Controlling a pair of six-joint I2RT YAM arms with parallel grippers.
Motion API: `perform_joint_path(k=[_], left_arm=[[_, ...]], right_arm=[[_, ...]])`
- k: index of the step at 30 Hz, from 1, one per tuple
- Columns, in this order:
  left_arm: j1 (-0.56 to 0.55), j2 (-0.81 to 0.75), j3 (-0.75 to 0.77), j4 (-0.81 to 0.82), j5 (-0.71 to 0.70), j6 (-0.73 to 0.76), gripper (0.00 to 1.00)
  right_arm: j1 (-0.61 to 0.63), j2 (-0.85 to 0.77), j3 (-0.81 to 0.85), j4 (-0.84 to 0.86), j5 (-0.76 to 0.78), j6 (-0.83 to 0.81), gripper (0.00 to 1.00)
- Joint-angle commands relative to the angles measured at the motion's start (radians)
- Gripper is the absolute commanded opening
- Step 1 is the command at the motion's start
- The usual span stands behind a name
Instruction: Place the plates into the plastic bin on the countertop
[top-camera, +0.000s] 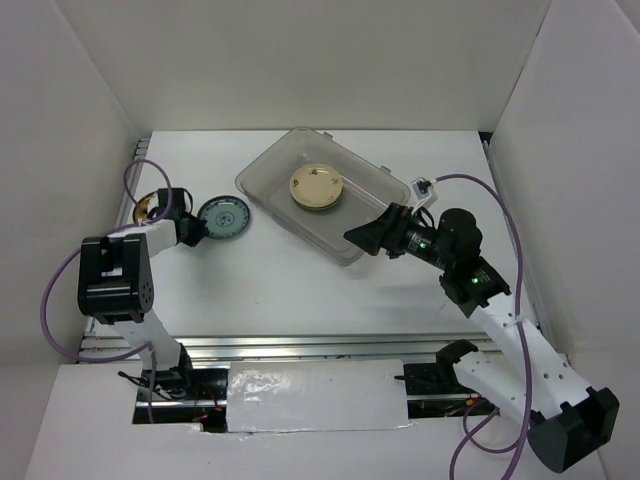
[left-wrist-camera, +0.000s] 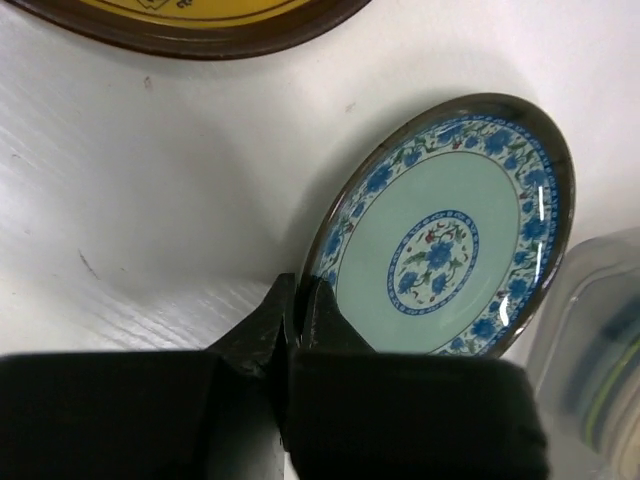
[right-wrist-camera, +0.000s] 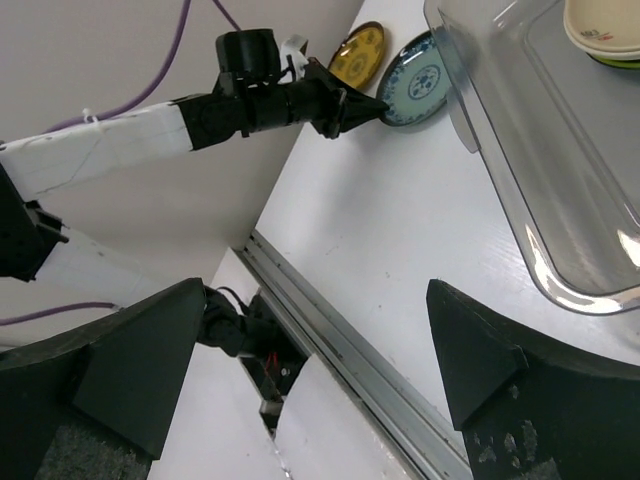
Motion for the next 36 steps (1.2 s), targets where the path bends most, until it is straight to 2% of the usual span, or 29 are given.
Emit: perform_joint_path(k=[1, 4, 7, 8, 11, 13, 14, 16, 17, 19, 20, 22, 23, 24, 28, 31, 34, 35, 36], left_arm=[[-0.005, 0.008, -0.014, -0.129, -0.05, 0.01, 0.0], [-0.04, -0.171, -0.06, -0.269, -0.177, -0.037, 0.0], [-0.106, -0.493, -0.075, -0.439, -0.369, -0.117, 0.0], [-0.141, -0.545, -0.066, -0.467, -0.401, -0.128, 0.0], [-0.19, -0.691, 0.001, -0.482, -0.422, -0.081, 0.0], [-0.227, -0.71, 0.061, -0.493, -0.4, -0.03, 0.0], [-0.239, -0.696, 0.112, -0.44, -0.335, 0.004, 0.0], [-0.265, -0.637, 0.17, -0.378, -0.223, 0.094, 0.0], [-0.274, -0.519, 0.265, -0.337, -0.081, 0.126, 0.0], [-0.317, -0.361, 0.407, -0.355, 0.016, 0.194, 0.0], [-0.33, -0.19, 0.566, -0.367, 0.07, 0.22, 0.0], [-0.357, -0.039, 0.71, -0.439, 0.164, 0.257, 0.0], [-0.365, 0.086, 0.83, -0.458, 0.179, 0.257, 0.0], [-0.38, 0.142, 0.882, -0.502, 0.18, 0.259, 0.0], [-0.393, 0.357, 1.069, -0.51, 0.198, 0.246, 0.0], [-0.393, 0.452, 1.162, -0.541, 0.212, 0.242, 0.0], [-0.394, 0.489, 1.186, -0.53, 0.218, 0.236, 0.0], [-0.394, 0.493, 1.186, -0.527, 0.219, 0.233, 0.1], [-0.394, 0.493, 1.187, -0.527, 0.218, 0.231, 0.25]], right_arm=[[0.002, -0.081, -0.017, -0.011, 0.023, 0.0, 1.0], [0.001, -0.144, -0.025, -0.025, 0.031, 0.006, 1.0], [-0.005, -0.187, -0.017, -0.06, 0.043, 0.001, 1.0], [-0.008, -0.196, -0.013, -0.069, 0.048, 0.001, 1.0], [-0.018, -0.231, 0.0, -0.1, 0.065, -0.005, 1.0], [-0.024, -0.251, 0.003, -0.109, 0.068, -0.007, 1.0], [-0.028, -0.258, 0.003, -0.115, 0.066, -0.007, 1.0], [-0.037, -0.262, 0.004, -0.126, 0.065, -0.008, 1.0], [-0.042, -0.262, 0.004, -0.134, 0.065, -0.011, 1.0], [-0.062, -0.258, 0.004, -0.146, 0.06, -0.011, 1.0], [-0.071, -0.258, 0.004, -0.148, 0.056, -0.014, 1.0], [-0.097, -0.253, 0.0, -0.151, 0.033, -0.02, 1.0], [-0.105, -0.252, 0.0, -0.168, 0.028, -0.026, 1.0], [-0.129, -0.245, 0.001, -0.178, 0.011, -0.039, 1.0], [-0.186, -0.248, -0.002, -0.209, -0.036, -0.06, 1.0], [-0.221, -0.259, 0.004, -0.235, -0.079, -0.079, 1.0], [-0.241, -0.271, 0.021, -0.269, -0.092, -0.105, 1.0], [-0.254, -0.278, 0.026, -0.277, -0.098, -0.114, 1.0], [-0.26, -0.282, 0.03, -0.284, -0.099, -0.117, 1.0]])
